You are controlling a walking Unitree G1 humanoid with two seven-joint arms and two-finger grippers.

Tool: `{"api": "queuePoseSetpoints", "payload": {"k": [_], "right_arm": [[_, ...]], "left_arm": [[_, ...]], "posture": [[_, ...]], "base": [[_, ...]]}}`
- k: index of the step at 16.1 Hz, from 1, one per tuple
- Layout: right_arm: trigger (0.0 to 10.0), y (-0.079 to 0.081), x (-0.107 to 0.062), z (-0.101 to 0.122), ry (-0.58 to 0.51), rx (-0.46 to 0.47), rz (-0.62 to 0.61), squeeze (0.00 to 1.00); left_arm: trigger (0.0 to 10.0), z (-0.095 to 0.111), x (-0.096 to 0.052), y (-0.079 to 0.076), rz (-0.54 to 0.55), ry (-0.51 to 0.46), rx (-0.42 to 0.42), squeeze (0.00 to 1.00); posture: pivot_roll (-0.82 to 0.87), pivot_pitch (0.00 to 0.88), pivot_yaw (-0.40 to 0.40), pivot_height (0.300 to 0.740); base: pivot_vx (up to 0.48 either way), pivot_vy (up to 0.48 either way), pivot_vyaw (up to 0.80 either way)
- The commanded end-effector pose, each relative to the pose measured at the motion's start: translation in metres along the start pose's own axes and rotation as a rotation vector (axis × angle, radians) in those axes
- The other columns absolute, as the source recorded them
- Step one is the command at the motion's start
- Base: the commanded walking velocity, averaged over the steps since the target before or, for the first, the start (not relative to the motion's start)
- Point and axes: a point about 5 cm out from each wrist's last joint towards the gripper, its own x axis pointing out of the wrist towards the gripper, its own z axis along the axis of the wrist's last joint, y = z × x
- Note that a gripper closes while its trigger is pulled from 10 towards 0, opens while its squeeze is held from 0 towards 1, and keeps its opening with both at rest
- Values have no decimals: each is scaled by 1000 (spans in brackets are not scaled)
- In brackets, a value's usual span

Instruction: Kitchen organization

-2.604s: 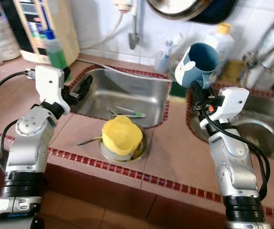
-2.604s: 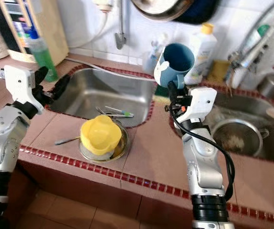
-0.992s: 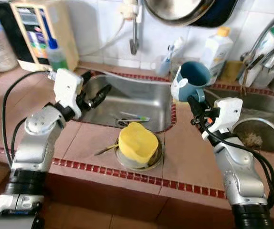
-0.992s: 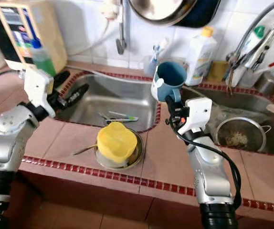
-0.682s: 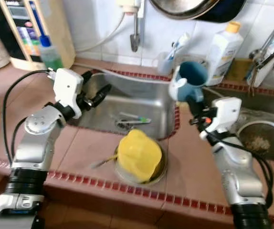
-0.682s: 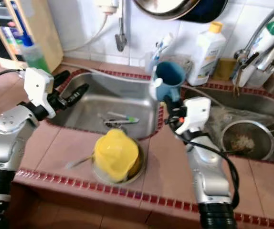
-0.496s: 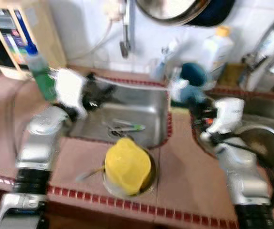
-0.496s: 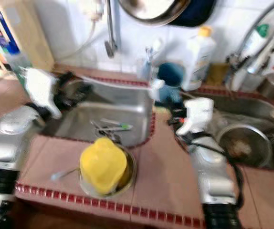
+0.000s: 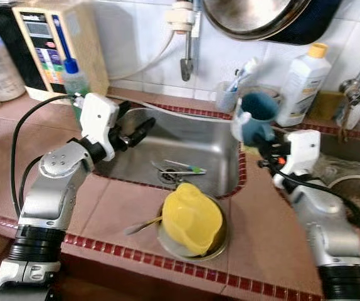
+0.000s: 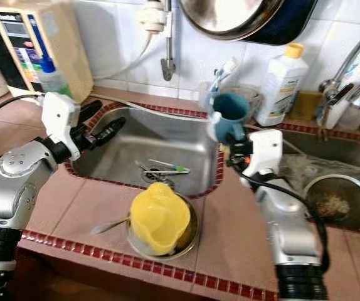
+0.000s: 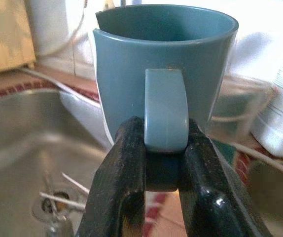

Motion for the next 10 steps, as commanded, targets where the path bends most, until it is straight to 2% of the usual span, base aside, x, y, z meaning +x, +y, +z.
{"api": "queuePoseSetpoints", "payload": {"k": [1,5,9,10], "right_arm": [[10000,-7,3,7,-9,-15,-2,0],[10000,-27,7,8,43,-55,32,0],[10000,-38,15,11,60,-80,91,0],[10000,-39,18,12,65,-71,141,0]], "left_arm": [[10000,2,-1,-6,-31,8,9,0],[10000,2,-2,-27,-93,67,32,0],[10000,-6,5,-42,-70,143,39,0],[10000,-6,6,-49,-79,147,23,0]], "posture": [[-47,54,20,740],[-49,91,19,740],[-49,126,9,740],[-48,140,3,740]], "base": [[0,0,0],[0,0,0],[0,0,0],[0,0,0]]}}
